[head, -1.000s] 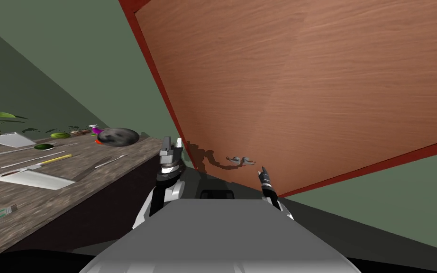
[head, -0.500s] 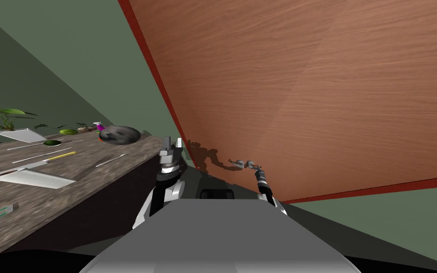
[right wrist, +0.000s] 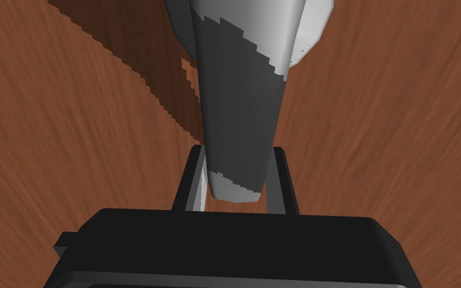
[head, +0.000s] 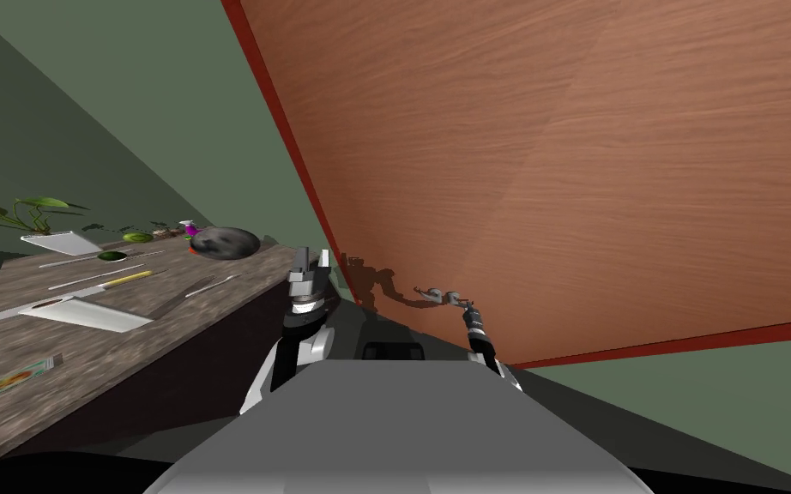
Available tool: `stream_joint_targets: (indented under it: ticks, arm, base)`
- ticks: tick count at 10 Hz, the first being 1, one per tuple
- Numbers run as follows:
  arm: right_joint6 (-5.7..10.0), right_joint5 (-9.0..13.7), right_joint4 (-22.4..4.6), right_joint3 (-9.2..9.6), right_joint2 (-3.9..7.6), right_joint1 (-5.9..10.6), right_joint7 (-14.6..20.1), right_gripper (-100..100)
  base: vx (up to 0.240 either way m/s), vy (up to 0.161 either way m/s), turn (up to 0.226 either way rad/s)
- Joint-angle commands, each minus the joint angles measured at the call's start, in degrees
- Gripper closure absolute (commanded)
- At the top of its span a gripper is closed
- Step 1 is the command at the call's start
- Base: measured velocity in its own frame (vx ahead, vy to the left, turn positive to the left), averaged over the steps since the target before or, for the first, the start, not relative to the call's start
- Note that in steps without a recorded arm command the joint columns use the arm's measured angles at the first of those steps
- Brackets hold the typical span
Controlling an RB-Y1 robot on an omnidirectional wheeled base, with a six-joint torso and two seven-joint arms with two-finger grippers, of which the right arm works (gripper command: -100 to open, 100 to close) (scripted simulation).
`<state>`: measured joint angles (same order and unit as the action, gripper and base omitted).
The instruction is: Pull the door open
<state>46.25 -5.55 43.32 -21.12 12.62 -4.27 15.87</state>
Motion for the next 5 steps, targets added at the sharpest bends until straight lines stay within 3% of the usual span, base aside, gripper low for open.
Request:
stream_joint_targets:
  ticks: [1,2,4,5]
  arm:
    - [0.71,0.37,-2.25,-0.91,1.51,0.03,0.36,100]
    - [1.33,0.24,-2.41,-0.91,2.39,-0.83,1.18,100]
    - [1.33,0.24,-2.41,-0.91,2.39,-0.83,1.18,100]
    - [2.50,-0.33,-2.51,-0.11,3.13,-1.62,2.54,100]
  base:
    - [-0.141,-0.006,-0.019]
    - [-0.157,0.028,0.091]
    - [-0.093,0.044,0.002]
    - [-0.152,0.023,0.157]
